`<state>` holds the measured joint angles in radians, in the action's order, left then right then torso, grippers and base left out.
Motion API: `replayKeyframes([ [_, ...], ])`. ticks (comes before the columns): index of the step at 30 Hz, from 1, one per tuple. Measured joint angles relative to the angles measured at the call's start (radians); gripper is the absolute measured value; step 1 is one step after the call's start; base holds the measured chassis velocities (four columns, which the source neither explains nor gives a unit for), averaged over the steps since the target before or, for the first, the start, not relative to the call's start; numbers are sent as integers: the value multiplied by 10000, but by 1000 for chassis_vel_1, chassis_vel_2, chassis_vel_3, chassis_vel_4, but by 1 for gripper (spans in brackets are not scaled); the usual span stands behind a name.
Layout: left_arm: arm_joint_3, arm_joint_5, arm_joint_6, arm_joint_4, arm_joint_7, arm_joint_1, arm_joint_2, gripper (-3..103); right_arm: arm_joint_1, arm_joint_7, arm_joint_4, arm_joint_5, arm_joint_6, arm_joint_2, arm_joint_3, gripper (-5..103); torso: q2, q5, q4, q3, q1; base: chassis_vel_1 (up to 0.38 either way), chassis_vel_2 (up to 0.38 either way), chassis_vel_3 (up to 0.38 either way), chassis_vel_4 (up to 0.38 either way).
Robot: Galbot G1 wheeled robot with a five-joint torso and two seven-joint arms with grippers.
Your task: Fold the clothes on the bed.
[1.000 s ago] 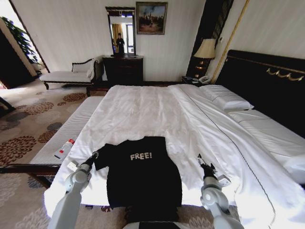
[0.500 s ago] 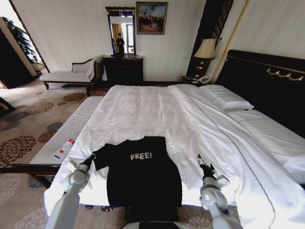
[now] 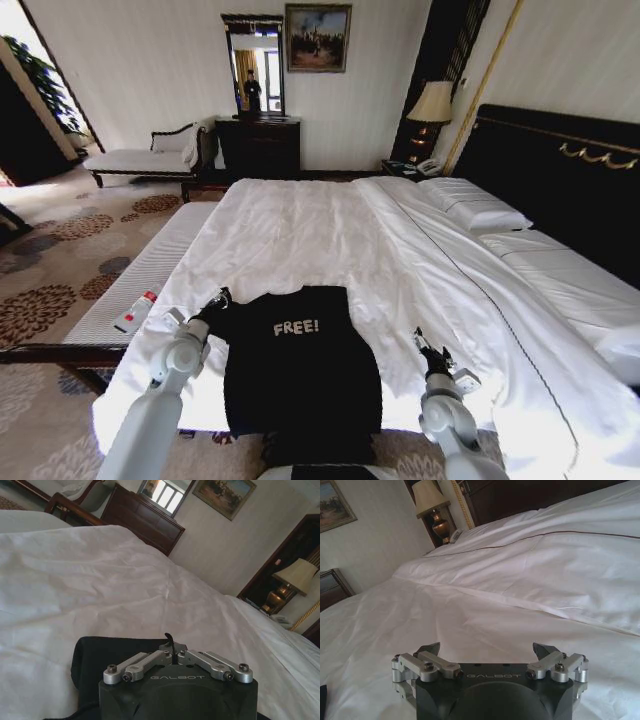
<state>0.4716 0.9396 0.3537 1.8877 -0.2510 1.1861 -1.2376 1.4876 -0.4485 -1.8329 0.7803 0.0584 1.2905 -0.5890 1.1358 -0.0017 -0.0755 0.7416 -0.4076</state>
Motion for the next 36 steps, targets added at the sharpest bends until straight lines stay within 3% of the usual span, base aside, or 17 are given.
replayKeyframes([
  [4,-753,-1041,-126,-274,-54,18,-493,0,-110,-5,146,-10,-1,-32,69,100,0,0,-2,-1,0,0,0,0,0],
  [8,-1135,-1561,-146,-550,-157,-21,-756,0,-278,-6,273,-10,-1,-35,265,100,0,0,-3,0,0,0,0,0,0],
  [20,-1597,-2016,-49,-601,-355,410,-549,0,-814,-28,681,101,0,-264,781,100,0,0,1,0,0,0,0,0,0],
  [21,-1631,-1950,-9,-569,-384,433,-508,-3,-848,-11,712,101,11,-296,795,100,0,-1,-1,0,0,0,0,0,0],
  [25,-1416,-1323,115,-344,-438,397,-587,6,-1026,305,777,91,213,-458,910,100,0,-1,-2,0,-1,0,0,0,0],
  [28,-921,-466,169,-156,-704,131,-827,23,-1408,755,987,183,397,-885,1293,100,0,-1,-3,0,0,0,0,0,0],
  [30,-749,-238,169,-128,-787,18,-886,23,-1592,949,1107,236,441,-1056,1456,100,0,-1,-3,0,-1,0,0,0,0],
  [33,-203,600,119,-251,-1248,-625,-1051,39,-2215,1833,1691,372,636,-1622,1958,100,0,1,5,0,-1,0,0,0,0],
  [35,-114,768,95,-426,-1370,-893,-1055,44,-2292,2097,1868,409,696,-1745,1999,100,0,0,4,0,-2,0,0,0,0],
  [36,-43,872,90,-587,-1436,-1095,-1028,49,-2354,2359,2053,504,750,-1851,2016,100,0,-1,-8,1,-3,0,0,0,0],
])
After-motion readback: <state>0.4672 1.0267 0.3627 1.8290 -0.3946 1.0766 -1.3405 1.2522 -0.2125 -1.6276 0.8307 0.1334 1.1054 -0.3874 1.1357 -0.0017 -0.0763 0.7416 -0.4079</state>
